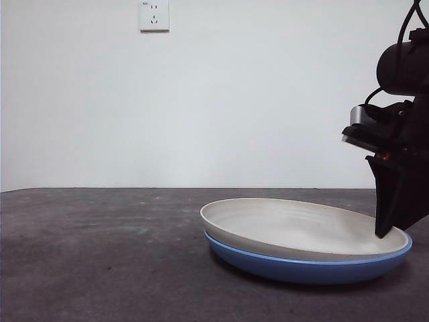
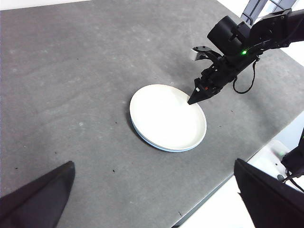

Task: Pick up the white plate, put it on the blue plate, put it on desk

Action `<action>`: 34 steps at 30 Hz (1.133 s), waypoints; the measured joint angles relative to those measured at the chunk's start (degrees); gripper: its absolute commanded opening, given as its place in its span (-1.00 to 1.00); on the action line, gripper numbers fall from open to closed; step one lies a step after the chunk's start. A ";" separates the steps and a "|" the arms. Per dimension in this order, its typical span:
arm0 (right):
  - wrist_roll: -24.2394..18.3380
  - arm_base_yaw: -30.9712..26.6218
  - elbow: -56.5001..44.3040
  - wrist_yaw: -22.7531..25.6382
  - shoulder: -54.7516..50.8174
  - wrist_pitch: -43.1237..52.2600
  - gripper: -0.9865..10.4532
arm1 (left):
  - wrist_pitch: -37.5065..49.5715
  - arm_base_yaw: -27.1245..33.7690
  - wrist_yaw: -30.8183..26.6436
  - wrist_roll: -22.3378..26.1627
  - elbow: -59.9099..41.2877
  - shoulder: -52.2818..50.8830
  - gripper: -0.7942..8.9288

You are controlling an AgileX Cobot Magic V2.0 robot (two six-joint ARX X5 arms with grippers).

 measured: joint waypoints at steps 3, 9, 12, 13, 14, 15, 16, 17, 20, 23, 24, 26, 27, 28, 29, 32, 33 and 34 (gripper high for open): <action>0.02 -0.20 1.31 -0.24 -0.20 -1.70 -0.81 | 0.00 0.00 0.00 0.00 0.00 0.00 0.56; 0.13 -0.17 5.11 -0.02 -2.14 -5.18 -0.81 | 0.02 0.00 0.00 0.07 0.00 0.00 0.56; 0.46 -0.20 7.39 -2.08 -2.23 -5.92 -0.81 | 0.28 0.00 0.00 0.44 0.00 0.00 0.56; 0.66 -0.17 7.87 -2.80 -2.23 -5.92 -0.81 | 0.55 0.00 0.00 0.46 0.00 0.00 0.56; 1.03 -0.07 8.35 -3.50 -2.23 -5.95 -0.81 | 0.79 0.00 0.00 0.46 0.00 0.00 0.56; 1.49 0.22 8.76 -3.67 -2.23 -5.97 -0.81 | 0.90 0.00 0.00 0.48 0.00 0.00 0.56; 1.95 0.59 9.16 -3.78 -2.23 -6.05 -0.81 | 0.90 0.00 0.00 0.50 0.00 0.00 0.56; 2.23 0.90 9.46 -3.80 -2.23 -6.05 -0.81 | 0.87 0.00 0.00 0.57 0.00 0.00 0.56; 3.69 2.32 10.36 -3.80 -2.23 -5.88 -0.81 | 0.90 0.00 0.00 0.70 0.00 0.00 0.56; 5.25 4.31 11.37 -3.85 -2.03 -5.42 -0.81 | 0.90 0.00 0.00 0.90 0.00 0.00 0.56; 5.79 5.05 11.72 -3.91 -1.77 -4.94 -0.81 | 0.90 0.00 0.00 0.94 0.00 0.00 0.56; 6.86 6.40 12.35 -4.13 -0.76 -3.87 -0.81 | 0.90 0.00 0.00 1.09 0.00 0.00 0.56; 7.39 7.10 12.63 -4.31 -0.04 -3.28 -0.81 | 0.90 0.00 0.00 1.11 0.00 0.00 0.56; 7.85 7.69 12.79 -4.35 0.66 -2.75 -0.81 | 0.87 0.00 0.00 1.11 0.00 0.00 0.56; 8.26 8.31 12.90 -4.39 1.46 -2.16 -0.81 | 0.90 0.00 0.00 1.14 0.00 0.00 0.56; 9.27 9.92 13.60 -4.44 4.00 -1.86 -0.81 | 0.87 0.00 0.00 1.38 0.00 0.00 0.56; 9.35 10.23 14.05 -4.46 4.87 -1.84 -0.81 | 0.87 0.00 0.00 1.49 0.00 0.00 0.56; 9.46 10.49 14.49 -4.46 5.77 -1.70 -0.81 | 0.90 0.00 0.00 1.51 0.00 0.00 0.56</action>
